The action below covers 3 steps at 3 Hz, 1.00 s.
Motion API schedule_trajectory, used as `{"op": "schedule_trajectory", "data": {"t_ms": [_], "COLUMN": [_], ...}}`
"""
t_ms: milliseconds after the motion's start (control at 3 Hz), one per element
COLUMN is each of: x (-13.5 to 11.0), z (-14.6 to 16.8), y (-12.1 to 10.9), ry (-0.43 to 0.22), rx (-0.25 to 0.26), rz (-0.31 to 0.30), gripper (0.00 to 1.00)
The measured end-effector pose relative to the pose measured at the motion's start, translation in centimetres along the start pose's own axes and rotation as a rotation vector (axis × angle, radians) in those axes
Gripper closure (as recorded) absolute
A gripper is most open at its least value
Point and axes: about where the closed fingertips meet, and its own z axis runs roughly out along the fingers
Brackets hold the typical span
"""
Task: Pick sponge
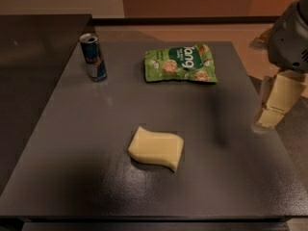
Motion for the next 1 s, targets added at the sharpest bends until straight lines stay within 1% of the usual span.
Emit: {"op": "schedule_trajectory", "data": {"t_ms": [333,667,1000], "x": [-2.5,-5.6,-8.1], "z": [2.4,4.7,6.6], "y": [1.6,4.1,6.7], "ry": [-0.07,-0.146,-0.213], "rx": [-0.044,-0.106,-0.142], "rz": [-0.026,-0.058,-0.082], "gripper": [0.0,0.0,0.0]}}
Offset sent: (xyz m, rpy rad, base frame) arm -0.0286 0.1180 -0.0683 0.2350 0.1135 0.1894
